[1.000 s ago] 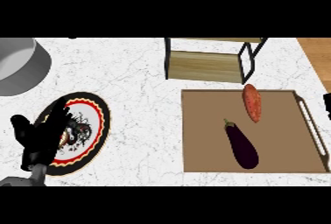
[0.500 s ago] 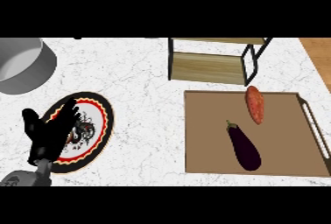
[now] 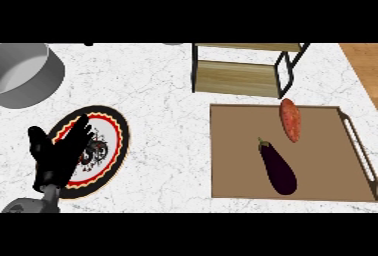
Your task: Pick the sweet potato from the tray and place it in the tiered shelf
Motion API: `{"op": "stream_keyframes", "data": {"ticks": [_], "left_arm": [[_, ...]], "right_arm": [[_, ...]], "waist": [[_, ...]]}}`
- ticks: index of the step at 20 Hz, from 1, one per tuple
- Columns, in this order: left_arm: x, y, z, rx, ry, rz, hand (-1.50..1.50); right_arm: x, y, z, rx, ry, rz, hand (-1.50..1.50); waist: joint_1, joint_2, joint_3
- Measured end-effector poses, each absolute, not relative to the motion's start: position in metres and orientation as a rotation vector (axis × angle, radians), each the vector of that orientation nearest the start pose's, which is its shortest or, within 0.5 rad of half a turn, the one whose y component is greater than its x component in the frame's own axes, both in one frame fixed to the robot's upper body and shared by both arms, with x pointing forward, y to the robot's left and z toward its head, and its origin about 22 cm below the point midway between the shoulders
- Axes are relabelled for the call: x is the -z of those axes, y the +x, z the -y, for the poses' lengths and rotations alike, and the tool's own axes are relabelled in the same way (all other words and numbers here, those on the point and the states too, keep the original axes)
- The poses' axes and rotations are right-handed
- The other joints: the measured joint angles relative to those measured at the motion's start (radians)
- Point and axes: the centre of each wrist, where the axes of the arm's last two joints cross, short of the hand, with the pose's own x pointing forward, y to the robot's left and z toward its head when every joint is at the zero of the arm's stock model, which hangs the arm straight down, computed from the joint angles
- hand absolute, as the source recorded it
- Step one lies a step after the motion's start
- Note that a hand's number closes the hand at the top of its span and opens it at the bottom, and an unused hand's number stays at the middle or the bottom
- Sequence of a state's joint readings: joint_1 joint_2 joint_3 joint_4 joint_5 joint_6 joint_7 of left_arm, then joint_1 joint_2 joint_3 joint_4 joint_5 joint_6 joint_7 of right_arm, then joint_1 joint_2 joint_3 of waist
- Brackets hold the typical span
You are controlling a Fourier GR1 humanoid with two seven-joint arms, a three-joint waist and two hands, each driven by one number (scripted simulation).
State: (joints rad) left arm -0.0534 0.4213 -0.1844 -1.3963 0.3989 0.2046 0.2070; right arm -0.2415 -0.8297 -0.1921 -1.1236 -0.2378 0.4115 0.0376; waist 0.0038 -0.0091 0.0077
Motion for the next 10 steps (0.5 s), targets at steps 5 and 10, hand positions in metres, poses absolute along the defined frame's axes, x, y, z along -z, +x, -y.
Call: {"op": "stream_keyframes", "data": {"ticks": [5,10], "left_arm": [[0.009,0.250,-0.298,-0.026,0.106,1.175,0.00],[0.011,0.252,-0.295,-0.024,0.101,1.179,0.00]], "right_arm": [[-0.150,0.305,0.433,-0.461,-0.384,1.247,-1.50],[-0.165,0.329,0.392,-0.469,-0.476,1.150,-1.50]], "waist": [[0.002,0.000,-0.001],[0.008,0.002,0.000]]}}
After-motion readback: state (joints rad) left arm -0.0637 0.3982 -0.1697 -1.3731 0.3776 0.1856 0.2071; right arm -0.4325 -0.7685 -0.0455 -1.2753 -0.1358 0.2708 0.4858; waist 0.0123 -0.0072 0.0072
